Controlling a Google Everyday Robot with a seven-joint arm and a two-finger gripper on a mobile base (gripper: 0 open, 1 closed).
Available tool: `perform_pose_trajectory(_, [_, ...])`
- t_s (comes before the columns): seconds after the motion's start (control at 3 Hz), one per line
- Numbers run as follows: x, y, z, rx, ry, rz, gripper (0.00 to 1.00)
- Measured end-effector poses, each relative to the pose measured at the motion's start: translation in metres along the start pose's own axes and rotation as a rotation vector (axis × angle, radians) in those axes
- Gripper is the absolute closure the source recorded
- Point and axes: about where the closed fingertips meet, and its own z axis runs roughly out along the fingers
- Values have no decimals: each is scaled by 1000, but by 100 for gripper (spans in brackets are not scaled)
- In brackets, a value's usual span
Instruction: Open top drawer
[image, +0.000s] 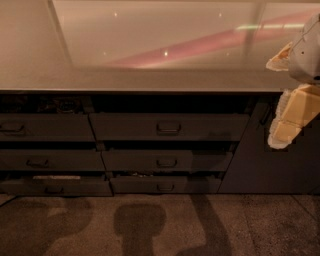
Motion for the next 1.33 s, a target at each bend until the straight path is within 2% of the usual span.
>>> perform_pose_trajectory(0.33, [0, 0, 0, 0, 0, 0, 0])
perform_pose_trajectory(0.67, [-1, 2, -3, 73, -25, -5, 0])
perform_pose_trajectory(1.0, [-4, 8, -12, 203, -70, -16, 0])
perform_pose_trajectory(1.33, [9, 31, -9, 282, -89, -17, 0])
